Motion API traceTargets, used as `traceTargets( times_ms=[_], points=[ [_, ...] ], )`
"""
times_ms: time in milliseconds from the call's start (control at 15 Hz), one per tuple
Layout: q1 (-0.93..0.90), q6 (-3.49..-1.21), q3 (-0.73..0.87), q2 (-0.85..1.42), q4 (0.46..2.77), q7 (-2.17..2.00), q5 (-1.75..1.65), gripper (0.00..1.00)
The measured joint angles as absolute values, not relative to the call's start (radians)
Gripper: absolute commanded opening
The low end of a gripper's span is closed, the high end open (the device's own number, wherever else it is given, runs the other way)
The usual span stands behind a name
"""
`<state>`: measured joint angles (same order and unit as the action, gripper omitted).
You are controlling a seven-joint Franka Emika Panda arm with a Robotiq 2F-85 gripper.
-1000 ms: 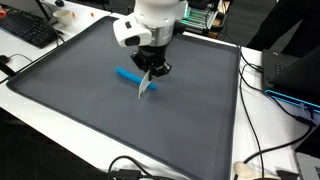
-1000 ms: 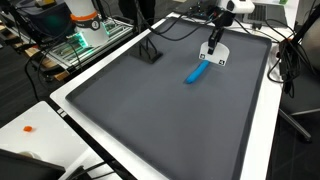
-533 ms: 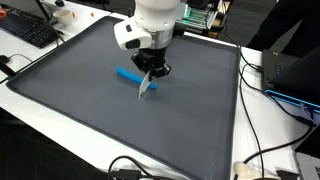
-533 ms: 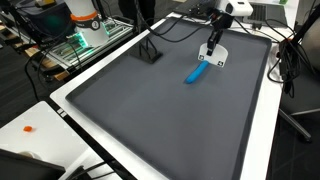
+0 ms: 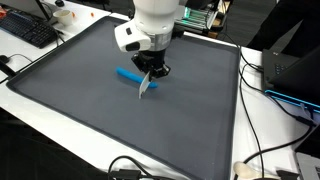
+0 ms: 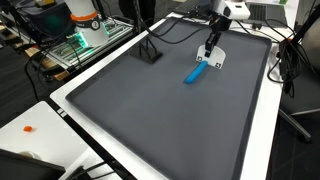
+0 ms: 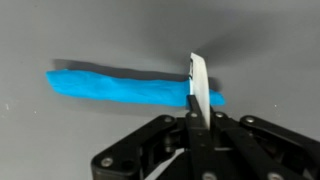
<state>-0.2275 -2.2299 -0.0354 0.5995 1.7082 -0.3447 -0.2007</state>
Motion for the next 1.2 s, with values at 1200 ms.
traceTargets(
  times_ms=[1200],
  points=[
    [-0.221,-2.159,-0.036,0.555,1.758,-0.332,-0.12,0.01]
  ],
)
